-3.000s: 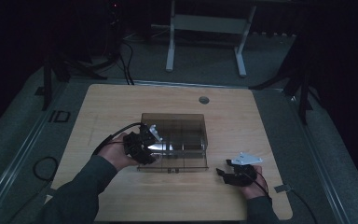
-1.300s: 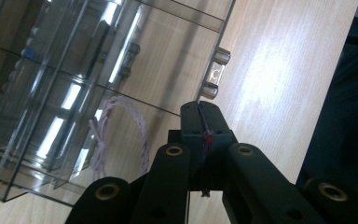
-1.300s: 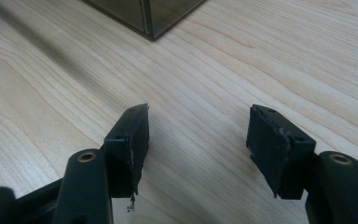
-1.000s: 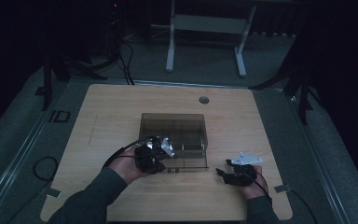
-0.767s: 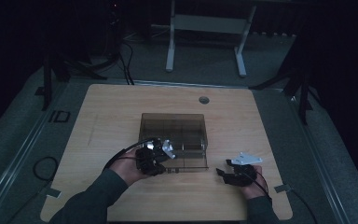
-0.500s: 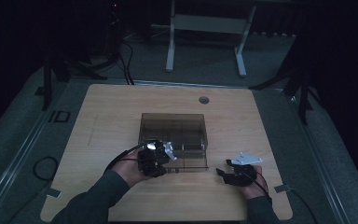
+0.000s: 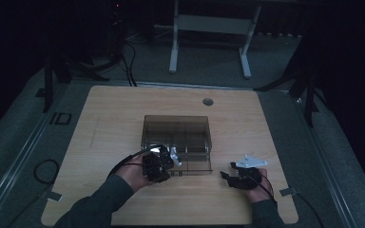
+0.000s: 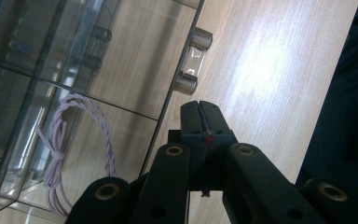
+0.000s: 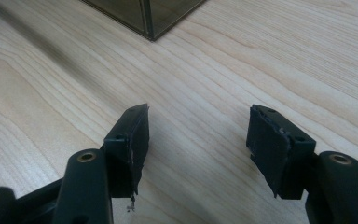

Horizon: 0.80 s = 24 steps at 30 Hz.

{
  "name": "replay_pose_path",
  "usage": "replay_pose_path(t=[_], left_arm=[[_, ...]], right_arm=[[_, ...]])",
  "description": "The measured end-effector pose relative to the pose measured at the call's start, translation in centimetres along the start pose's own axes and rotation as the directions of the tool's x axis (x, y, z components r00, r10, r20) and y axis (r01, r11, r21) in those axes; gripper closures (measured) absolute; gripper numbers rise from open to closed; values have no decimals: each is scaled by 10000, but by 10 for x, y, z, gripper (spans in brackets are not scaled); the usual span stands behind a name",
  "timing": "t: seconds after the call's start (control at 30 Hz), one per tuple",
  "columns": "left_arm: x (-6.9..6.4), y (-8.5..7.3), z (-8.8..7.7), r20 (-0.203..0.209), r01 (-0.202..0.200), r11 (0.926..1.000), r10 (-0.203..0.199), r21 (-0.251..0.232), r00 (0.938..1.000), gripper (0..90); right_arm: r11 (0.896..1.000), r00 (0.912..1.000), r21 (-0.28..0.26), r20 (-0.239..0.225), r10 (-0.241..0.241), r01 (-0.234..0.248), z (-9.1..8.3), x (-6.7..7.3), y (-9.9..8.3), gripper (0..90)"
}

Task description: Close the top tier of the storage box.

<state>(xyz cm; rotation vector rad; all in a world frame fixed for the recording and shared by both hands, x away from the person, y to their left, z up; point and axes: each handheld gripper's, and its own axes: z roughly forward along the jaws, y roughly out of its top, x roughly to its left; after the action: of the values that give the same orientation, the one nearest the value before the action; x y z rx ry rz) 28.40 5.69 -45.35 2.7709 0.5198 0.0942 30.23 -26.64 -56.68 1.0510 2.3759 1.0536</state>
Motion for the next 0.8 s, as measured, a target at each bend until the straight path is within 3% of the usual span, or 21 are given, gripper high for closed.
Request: replay_pose_path(t=[0.8], left_arm=[[0,2,12,-30,14,9998,-14,211,10000,900]], right_arm=[[10000,10000,2,4,-13,13,0,0,0,393]])
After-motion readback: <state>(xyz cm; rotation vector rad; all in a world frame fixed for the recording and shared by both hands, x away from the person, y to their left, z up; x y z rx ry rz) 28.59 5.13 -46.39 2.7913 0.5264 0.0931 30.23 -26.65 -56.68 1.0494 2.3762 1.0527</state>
